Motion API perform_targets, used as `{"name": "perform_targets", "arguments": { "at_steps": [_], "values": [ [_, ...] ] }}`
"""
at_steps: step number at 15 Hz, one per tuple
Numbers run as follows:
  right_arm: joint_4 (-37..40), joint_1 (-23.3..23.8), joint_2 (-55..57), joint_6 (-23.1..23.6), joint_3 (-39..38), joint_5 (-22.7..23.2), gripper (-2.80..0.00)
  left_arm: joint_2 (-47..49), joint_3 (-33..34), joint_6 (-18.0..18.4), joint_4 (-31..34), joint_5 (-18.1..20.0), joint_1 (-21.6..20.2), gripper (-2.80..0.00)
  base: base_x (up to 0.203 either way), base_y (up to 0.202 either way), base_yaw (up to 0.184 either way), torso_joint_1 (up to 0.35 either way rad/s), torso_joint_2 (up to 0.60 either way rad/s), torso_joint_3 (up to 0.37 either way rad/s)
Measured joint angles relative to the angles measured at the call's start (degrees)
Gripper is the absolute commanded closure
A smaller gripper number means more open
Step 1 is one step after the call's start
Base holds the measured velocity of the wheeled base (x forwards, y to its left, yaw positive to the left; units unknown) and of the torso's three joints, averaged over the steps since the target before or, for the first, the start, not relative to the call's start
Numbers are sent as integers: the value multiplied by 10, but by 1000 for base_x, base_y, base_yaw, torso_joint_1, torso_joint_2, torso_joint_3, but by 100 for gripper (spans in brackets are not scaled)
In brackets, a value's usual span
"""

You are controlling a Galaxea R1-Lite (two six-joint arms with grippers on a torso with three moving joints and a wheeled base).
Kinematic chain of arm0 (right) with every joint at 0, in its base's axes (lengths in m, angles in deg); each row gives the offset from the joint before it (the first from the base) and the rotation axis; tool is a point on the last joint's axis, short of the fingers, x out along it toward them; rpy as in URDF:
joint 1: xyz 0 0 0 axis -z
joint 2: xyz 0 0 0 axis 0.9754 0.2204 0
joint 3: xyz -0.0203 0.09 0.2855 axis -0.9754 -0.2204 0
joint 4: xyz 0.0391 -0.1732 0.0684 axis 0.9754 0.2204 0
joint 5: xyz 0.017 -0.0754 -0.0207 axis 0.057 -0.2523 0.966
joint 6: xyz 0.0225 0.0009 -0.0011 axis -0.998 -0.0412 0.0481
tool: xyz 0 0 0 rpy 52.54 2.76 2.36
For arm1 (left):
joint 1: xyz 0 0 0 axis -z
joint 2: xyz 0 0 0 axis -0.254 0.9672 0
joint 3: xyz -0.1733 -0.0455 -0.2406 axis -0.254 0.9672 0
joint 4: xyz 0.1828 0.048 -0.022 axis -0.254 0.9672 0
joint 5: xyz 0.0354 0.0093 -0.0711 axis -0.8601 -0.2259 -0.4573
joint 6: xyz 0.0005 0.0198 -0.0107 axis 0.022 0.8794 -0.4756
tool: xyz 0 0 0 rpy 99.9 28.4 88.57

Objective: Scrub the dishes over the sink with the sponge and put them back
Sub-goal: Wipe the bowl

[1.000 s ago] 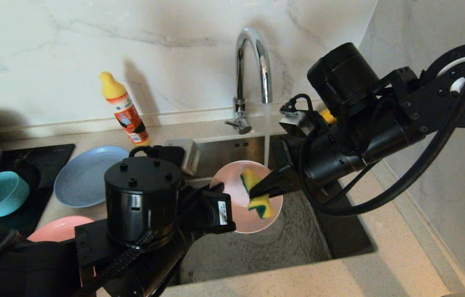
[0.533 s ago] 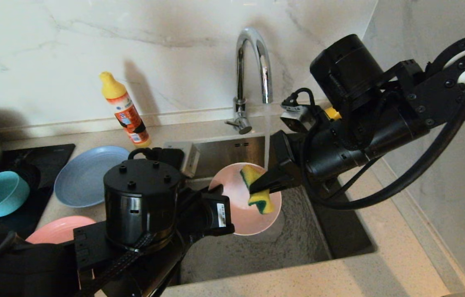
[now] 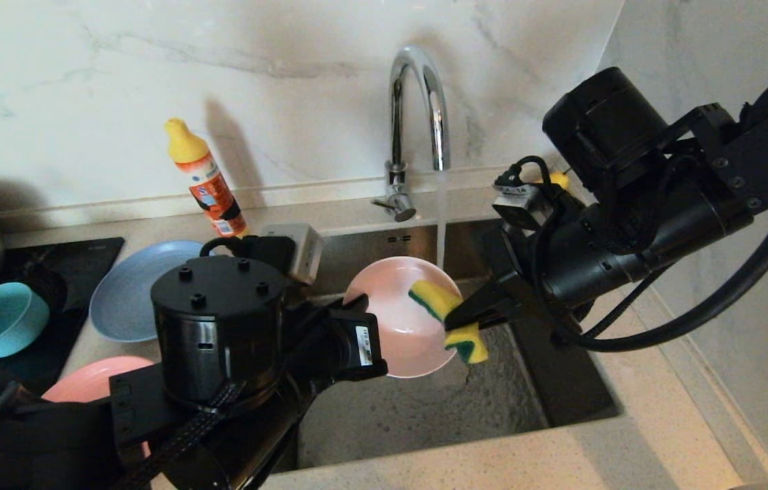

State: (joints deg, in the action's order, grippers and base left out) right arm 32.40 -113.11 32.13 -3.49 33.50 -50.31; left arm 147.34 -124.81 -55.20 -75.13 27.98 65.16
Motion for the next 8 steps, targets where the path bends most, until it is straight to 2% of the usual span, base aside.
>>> {"name": "perform_targets", "arguments": {
  "at_steps": [8],
  "values": [
    [-4, -59, 31, -1, -10, 1, 0, 3, 0, -3, -1, 1, -3, 0, 0, 0, 0, 0, 0, 0]
  ]
}}
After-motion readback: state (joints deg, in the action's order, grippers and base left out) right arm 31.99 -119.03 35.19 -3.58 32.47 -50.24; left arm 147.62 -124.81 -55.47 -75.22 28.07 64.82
